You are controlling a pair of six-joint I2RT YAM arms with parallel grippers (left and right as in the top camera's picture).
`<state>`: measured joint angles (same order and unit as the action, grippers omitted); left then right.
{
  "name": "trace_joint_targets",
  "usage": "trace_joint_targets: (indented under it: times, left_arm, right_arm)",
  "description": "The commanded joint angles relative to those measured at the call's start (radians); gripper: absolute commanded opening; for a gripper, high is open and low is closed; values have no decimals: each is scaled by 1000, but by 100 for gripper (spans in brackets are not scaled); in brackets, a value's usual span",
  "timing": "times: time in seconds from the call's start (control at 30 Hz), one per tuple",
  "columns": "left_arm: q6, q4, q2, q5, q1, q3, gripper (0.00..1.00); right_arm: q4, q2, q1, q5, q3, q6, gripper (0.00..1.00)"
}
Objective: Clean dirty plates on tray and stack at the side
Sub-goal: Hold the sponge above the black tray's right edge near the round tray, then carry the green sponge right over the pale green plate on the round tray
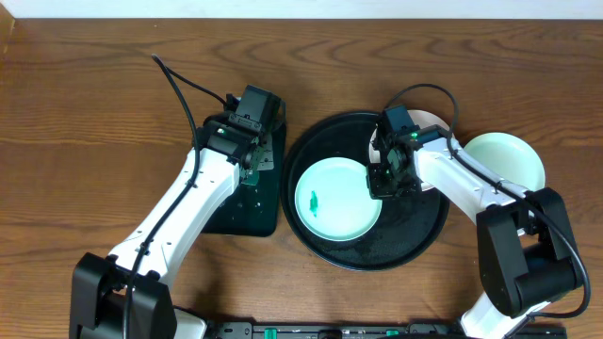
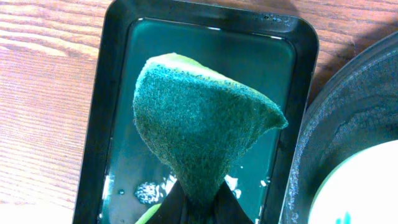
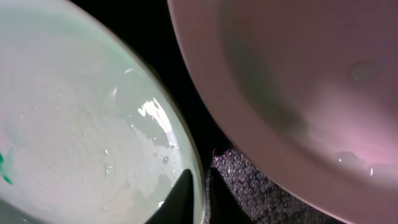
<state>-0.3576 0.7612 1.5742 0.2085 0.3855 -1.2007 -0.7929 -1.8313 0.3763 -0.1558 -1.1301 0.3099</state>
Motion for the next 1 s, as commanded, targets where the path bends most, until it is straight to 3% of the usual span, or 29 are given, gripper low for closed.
trace_joint_targets:
  times: [0.0, 0.4, 0.47, 0.53, 0.6, 0.67, 0.97]
  left_arm:
    - [20, 0, -7, 12, 2, -3, 8]
    - [20, 14, -7, 0, 2, -3, 8]
    - [20, 14, -7, 0, 2, -3, 8]
    - [20, 14, -7, 0, 2, -3, 8]
    - [20, 11, -7, 0, 2, -3, 8]
    - [20, 7, -7, 0, 2, -3, 8]
    - [44, -17, -7, 1, 2, -11, 8]
  right_arm:
    - [-4, -3, -8, 9, 1, 12, 1]
    - [-63, -3, -8, -6, 1, 11, 2]
    - [-56, -3, -8, -5, 1, 11, 12]
    - [-46, -3, -9, 2, 1, 11, 15]
    - [-33, -3, -12, 2, 1, 11, 14]
    - [-29, -3, -13, 1, 1, 11, 1]
    - [-48, -3, 11, -14, 1, 19, 2]
